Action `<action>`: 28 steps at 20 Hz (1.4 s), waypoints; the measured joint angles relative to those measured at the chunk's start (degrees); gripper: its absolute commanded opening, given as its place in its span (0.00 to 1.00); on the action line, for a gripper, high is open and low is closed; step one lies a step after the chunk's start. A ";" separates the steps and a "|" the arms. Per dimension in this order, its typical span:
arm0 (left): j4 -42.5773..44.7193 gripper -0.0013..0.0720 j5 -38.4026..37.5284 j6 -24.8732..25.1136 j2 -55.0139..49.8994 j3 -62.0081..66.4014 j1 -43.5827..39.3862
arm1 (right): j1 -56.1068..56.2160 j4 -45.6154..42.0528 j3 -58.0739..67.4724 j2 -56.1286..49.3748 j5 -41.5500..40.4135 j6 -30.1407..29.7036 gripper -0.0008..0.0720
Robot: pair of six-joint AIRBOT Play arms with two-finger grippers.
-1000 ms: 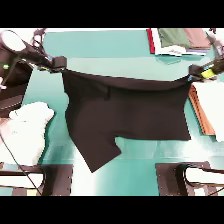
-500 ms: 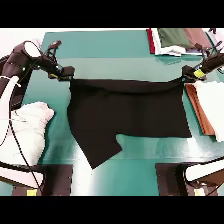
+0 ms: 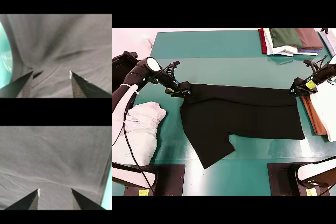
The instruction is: Fold the shirts.
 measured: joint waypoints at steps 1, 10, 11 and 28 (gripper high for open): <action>0.42 0.75 -0.24 -0.44 0.76 -0.28 0.00 | -0.31 -0.04 -0.28 0.39 0.42 -0.04 0.63; 3.19 0.75 -0.04 -3.56 23.15 -28.41 0.00 | -2.49 0.37 -17.18 18.34 -1.92 -0.09 0.63; 2.25 0.75 0.92 -4.02 25.94 -32.81 0.02 | -2.54 0.52 -19.08 20.37 -2.73 -0.09 0.63; -9.88 0.05 18.49 -9.44 36.48 -52.85 -17.81 | -6.25 0.07 -26.80 33.05 -3.93 -1.27 0.63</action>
